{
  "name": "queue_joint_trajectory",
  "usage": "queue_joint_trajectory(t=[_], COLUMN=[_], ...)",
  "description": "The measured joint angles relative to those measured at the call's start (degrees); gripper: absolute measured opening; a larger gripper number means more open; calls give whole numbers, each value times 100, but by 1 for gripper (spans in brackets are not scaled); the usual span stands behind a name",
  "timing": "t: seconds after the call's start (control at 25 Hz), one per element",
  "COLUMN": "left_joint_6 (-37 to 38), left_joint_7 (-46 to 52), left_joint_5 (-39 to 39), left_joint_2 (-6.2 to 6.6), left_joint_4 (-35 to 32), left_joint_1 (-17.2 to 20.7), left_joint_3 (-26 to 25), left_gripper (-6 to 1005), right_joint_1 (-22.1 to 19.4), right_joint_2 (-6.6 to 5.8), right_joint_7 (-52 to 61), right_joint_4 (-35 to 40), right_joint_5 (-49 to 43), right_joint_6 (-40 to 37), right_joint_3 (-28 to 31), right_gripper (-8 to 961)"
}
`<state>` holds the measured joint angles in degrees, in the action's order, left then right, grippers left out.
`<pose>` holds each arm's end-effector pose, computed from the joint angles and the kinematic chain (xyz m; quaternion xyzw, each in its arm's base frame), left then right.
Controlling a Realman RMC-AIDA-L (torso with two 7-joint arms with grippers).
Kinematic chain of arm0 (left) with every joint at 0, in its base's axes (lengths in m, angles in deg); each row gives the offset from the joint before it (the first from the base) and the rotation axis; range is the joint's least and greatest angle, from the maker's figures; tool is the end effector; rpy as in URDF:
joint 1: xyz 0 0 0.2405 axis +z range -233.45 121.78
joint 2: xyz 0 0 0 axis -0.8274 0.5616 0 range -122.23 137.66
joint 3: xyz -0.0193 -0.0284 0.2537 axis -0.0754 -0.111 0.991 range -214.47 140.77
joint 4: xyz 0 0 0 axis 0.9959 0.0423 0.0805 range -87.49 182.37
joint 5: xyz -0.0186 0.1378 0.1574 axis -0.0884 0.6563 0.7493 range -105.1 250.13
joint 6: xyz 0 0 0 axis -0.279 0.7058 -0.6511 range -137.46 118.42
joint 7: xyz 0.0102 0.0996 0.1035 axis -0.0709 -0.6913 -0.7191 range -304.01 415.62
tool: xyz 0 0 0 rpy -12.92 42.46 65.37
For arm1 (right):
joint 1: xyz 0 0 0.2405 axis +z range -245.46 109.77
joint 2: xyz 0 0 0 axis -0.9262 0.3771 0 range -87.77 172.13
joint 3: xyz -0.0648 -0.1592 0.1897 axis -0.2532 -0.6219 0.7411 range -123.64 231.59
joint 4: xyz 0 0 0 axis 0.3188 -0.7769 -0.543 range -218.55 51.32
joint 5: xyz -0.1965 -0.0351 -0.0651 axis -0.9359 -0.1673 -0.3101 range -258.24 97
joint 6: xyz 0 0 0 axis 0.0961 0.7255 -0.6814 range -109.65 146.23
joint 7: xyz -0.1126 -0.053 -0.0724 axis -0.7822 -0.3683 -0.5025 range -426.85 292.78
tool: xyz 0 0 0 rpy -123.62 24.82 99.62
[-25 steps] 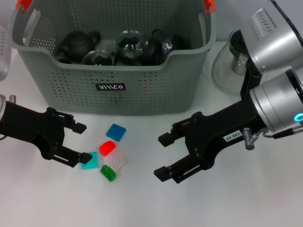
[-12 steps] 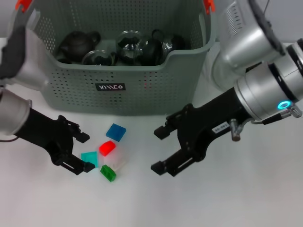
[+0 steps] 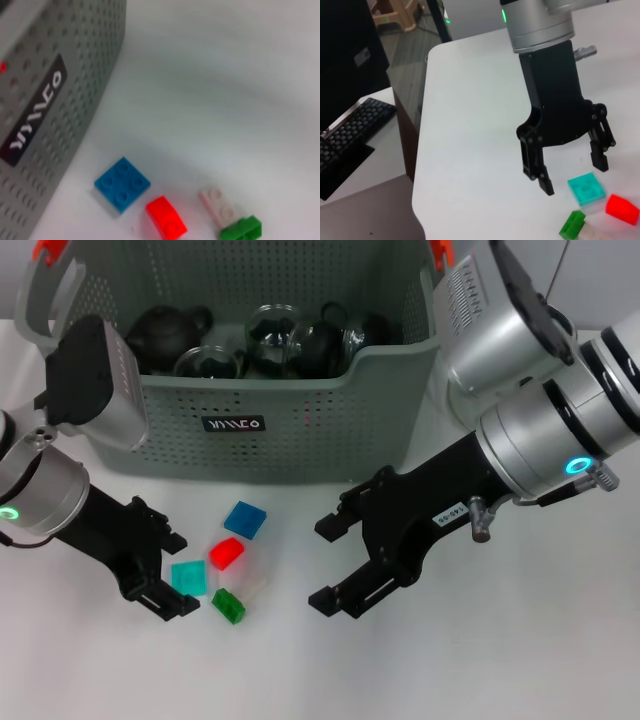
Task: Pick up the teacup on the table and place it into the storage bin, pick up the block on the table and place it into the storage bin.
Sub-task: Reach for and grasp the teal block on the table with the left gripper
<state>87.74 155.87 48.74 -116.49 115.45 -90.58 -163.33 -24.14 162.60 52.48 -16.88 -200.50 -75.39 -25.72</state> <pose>-0.2406 0.3347 0.0133 -0.9711 -0.1601 0.1638 0.0671 0.0939 0.3330 -0.0442 0.9935 -0.0950 0.0096 0.0627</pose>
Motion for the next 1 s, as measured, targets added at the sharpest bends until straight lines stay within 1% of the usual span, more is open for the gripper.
queue_joint_trajectory(t=[0.2,0.28,0.44,0.64,0.72,0.76,0.8,1.0], left_joint_6=[-133,-381,-579,-683,-680,-718,-718,-891], left_joint_7=[161,270,287,310,330,372,372,488], left_joint_5=[75,151,172,195,198,199,199,198], left_joint_2=[-8,-12,-21,-24,-25,-25,-25,-25], left_joint_4=[75,93,115,143,185,267,267,341], left_joint_1=[24,82,180,242,285,348,348,447], left_joint_3=[194,422,611,813,959,1140,1140,1532], left_gripper=[827,827,827,826,826,826,826,826], right_joint_1=[13,10,-56,-77,-61,-47,-47,-40], right_joint_2=[-1,3,7,0,0,4,4,8], right_joint_7=[27,28,-1,-5,-6,-6,-6,-7], right_joint_4=[-36,-37,-46,-86,-131,-170,-170,-207], right_joint_5=[0,9,125,152,154,155,155,174], right_joint_6=[24,26,42,56,56,59,59,70], right_joint_3=[-34,-35,-37,-29,-40,-44,-44,-46], right_gripper=[887,887,887,886,886,886,886,886])
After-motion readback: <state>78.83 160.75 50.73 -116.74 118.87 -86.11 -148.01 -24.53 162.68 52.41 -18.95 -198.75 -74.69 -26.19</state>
